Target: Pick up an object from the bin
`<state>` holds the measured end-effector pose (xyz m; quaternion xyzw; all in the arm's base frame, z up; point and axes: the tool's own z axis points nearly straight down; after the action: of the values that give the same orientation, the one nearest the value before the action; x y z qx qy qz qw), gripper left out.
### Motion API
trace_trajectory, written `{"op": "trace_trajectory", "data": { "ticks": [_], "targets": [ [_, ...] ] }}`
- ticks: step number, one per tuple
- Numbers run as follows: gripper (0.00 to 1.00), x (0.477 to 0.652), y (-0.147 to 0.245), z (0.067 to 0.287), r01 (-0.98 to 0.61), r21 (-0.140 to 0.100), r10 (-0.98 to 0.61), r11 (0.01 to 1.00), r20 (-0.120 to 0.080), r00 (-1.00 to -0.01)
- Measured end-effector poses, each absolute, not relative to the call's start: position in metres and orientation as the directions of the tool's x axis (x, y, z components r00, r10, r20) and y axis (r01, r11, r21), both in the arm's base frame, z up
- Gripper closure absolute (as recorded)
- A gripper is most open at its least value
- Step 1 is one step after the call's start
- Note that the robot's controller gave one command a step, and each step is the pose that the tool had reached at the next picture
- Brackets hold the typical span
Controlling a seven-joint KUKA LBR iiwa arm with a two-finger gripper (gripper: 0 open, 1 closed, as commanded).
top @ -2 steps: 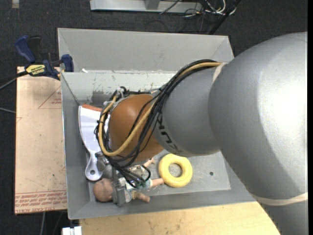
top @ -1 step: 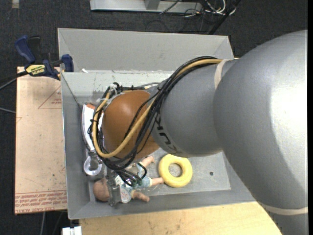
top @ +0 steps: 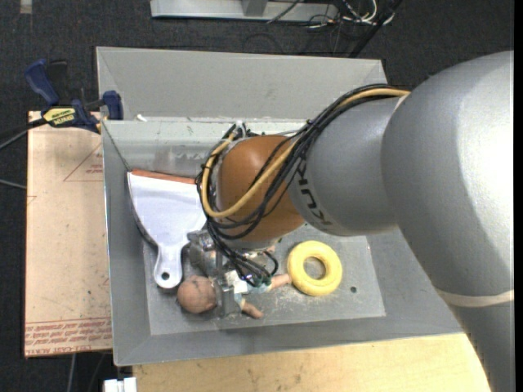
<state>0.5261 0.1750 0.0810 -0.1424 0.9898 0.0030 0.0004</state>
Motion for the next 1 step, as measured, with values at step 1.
{"op": "trace_trajectory", "data": {
  "ticks": [1],
  "targets": [
    [1.00, 0.5417, 0.1501, 0.0712, -0.419, 0.002, -0.419, 0.908, -0.007, -0.908]
  ]
}}
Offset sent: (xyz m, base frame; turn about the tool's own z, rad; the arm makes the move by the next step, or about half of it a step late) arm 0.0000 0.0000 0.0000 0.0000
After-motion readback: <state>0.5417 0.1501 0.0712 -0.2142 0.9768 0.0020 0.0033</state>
